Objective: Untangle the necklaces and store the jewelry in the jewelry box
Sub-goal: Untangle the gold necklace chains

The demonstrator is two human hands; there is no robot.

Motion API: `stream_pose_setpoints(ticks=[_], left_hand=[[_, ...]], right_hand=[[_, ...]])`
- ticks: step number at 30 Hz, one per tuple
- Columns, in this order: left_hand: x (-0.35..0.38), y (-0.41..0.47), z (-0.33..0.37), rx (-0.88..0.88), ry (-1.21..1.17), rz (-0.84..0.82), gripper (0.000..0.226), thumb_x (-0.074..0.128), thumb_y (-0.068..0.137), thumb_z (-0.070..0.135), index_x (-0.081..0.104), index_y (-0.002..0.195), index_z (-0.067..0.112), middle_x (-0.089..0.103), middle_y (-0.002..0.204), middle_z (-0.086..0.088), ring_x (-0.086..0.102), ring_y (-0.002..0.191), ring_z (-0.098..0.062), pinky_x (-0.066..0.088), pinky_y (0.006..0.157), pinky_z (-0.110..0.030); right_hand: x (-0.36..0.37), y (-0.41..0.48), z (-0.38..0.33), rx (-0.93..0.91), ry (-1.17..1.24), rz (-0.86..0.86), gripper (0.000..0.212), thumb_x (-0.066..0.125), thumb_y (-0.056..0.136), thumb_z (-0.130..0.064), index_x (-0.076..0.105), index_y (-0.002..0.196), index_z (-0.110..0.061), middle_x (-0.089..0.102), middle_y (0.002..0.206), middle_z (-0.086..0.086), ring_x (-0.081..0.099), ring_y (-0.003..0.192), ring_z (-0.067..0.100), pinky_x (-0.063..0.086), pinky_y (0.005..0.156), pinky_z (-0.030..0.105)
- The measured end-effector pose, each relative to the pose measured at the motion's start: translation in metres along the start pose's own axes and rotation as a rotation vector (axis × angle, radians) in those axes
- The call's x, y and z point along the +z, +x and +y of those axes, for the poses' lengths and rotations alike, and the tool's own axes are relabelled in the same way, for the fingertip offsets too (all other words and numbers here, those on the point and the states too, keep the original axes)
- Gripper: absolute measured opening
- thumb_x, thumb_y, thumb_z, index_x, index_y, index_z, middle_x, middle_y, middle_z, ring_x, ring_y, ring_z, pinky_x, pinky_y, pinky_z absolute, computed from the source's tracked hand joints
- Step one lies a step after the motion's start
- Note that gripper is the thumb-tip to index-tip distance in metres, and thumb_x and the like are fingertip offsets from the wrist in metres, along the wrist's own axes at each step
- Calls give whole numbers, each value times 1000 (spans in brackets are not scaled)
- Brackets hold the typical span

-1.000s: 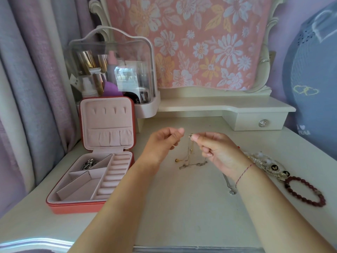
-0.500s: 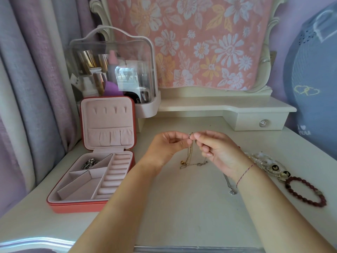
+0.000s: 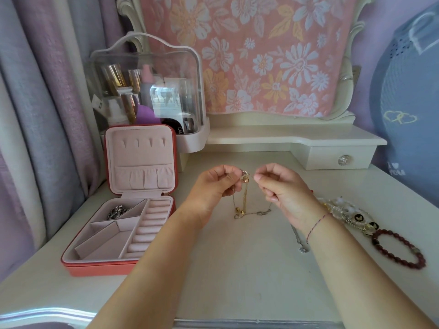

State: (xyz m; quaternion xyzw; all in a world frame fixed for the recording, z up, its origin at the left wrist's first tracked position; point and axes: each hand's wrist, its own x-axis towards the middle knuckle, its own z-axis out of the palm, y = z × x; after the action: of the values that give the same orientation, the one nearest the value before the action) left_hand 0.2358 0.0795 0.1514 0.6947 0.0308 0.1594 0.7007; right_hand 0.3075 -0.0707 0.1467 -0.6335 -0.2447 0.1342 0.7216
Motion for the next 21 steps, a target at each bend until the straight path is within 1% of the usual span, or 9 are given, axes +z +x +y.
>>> stream_pose_setpoints(ticks=[2, 3, 5, 7, 8, 11, 15, 18, 21], left_hand=[[0, 0, 0, 1, 3, 16, 14, 58, 94, 12, 64, 82, 13, 61, 62, 3, 57, 61, -7, 47, 72, -23], [1, 0, 0, 2, 4, 25, 15, 59, 94, 11, 64, 81, 13, 61, 61, 2, 56, 60, -8, 47, 72, -23], [1, 1, 0, 7, 7, 39, 16, 59, 94, 10, 64, 79, 13, 60, 60, 2, 55, 59, -9, 46, 72, -25], [1, 0, 1, 8, 10, 46, 17, 60, 93, 10, 64, 77, 12, 59, 60, 1, 54, 60, -10, 46, 73, -25], [1, 0, 1, 9, 12, 48, 17, 60, 93, 10, 64, 77, 13, 59, 60, 1, 53, 60, -10, 46, 73, -26], [1, 1, 0, 13, 15, 58, 17, 59, 93, 9, 64, 77, 12, 59, 60, 0, 53, 60, -11, 46, 72, -25], [0, 1, 0, 21, 10, 62, 16, 59, 94, 9, 63, 78, 10, 58, 60, -1, 52, 60, -12, 46, 71, -25], [0, 2, 0, 38, 1, 51, 18, 59, 94, 11, 62, 76, 11, 57, 60, -1, 51, 60, -12, 46, 69, -24], [-2, 1, 0, 52, -20, 36, 18, 58, 94, 13, 62, 77, 10, 56, 61, 0, 50, 59, -12, 47, 65, -20]], right_hand=[[2, 0, 0, -68, -121, 53, 15, 62, 88, -1, 58, 82, -15, 50, 61, -9, 41, 53, 6, 35, 53, 16], [3, -1, 0, -103, -182, 78, 16, 64, 86, -2, 58, 80, -16, 53, 66, -10, 46, 58, 6, 38, 59, 16], [5, -2, 0, -153, -281, 115, 13, 68, 84, -8, 62, 79, -18, 60, 81, -6, 54, 73, 6, 42, 71, 18], [6, -4, -1, -185, -369, 147, 8, 71, 82, -15, 65, 79, -21, 60, 95, -4, 55, 86, 8, 41, 78, 21], [6, -4, 0, -200, -403, 158, 7, 72, 81, -18, 66, 79, -22, 58, 97, -4, 55, 89, 9, 40, 79, 21], [6, -5, 0, -212, -447, 160, 8, 72, 80, -21, 68, 75, -24, 56, 95, -2, 53, 88, 12, 37, 78, 22], [6, -5, -1, -199, -443, 143, 7, 72, 81, -21, 70, 76, -26, 60, 96, -3, 55, 90, 13, 40, 80, 22], [8, -5, -1, -158, -450, 81, 7, 72, 82, -22, 72, 81, -29, 63, 98, -5, 57, 89, 7, 40, 76, 14], [9, -5, 1, -100, -491, -2, 1, 73, 82, -23, 73, 83, -23, 66, 95, -6, 58, 82, -3, 39, 70, 6]])
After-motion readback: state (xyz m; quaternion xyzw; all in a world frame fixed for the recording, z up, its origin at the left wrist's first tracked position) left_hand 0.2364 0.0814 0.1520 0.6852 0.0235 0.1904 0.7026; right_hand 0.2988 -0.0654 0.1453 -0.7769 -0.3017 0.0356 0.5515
